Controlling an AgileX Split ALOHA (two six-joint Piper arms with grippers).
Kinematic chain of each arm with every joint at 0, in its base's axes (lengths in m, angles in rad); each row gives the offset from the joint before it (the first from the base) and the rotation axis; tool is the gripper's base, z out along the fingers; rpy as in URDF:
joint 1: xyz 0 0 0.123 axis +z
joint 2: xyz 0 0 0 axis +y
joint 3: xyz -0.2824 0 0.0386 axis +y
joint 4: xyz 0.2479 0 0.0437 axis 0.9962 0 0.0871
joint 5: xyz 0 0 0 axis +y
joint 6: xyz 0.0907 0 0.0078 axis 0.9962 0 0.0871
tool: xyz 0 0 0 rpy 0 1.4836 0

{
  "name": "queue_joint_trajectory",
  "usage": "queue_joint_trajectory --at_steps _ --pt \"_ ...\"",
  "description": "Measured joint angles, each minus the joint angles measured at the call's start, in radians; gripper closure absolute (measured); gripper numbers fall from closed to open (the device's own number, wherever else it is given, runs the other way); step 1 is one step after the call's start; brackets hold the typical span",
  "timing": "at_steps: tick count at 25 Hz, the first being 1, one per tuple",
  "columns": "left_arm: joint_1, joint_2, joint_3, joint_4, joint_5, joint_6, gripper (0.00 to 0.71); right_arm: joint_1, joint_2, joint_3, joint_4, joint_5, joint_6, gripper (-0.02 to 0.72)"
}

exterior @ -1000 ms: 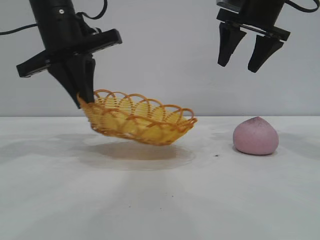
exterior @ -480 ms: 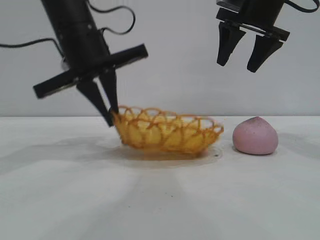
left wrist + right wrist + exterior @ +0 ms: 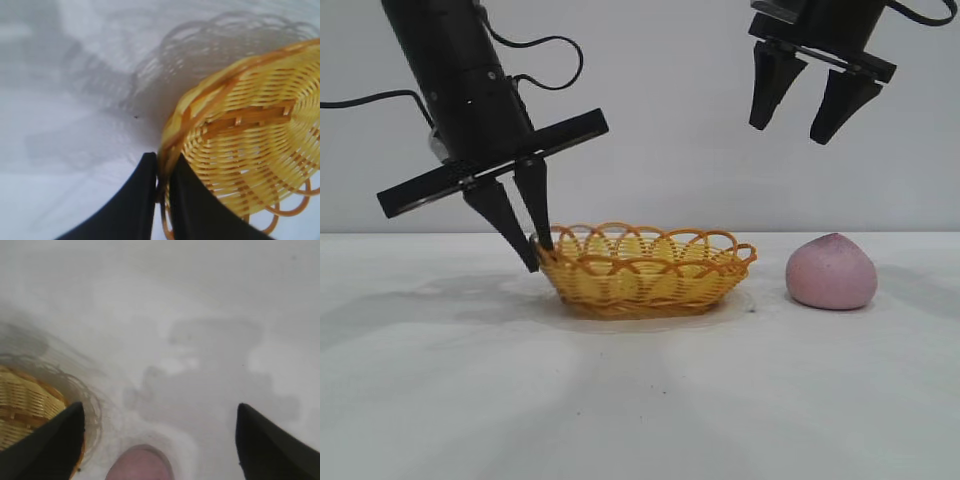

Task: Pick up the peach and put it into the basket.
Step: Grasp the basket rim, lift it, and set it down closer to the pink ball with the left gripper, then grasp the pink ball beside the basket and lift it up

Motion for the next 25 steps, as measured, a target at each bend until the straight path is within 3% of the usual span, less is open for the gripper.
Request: queue_joint_trajectory --at_steps 5,7,13,19,25 --pt "0.000 -0.002 0.000 0.002 0.029 0.014 0.331 0.000 0.000 0.000 0.004 0.000 0.000 0.148" --pt "0.000 -0.016 0.000 0.019 0.044 0.034 0.273 0.000 0.000 0.000 0.007 0.000 0.000 0.148" --pt "0.000 -0.109 -0.018 0.202 0.127 0.074 0.268 0.000 0.000 0.000 0.014 0.000 0.000 0.148" --pt "0.000 -0.118 -0.122 0.441 0.345 0.200 0.268 0.000 0.000 0.000 0.016 0.002 0.000 0.148" --pt "0.009 -0.118 -0.150 0.525 0.370 0.333 0.268 0.000 0.000 0.000 0.016 0.002 0.000 0.148"
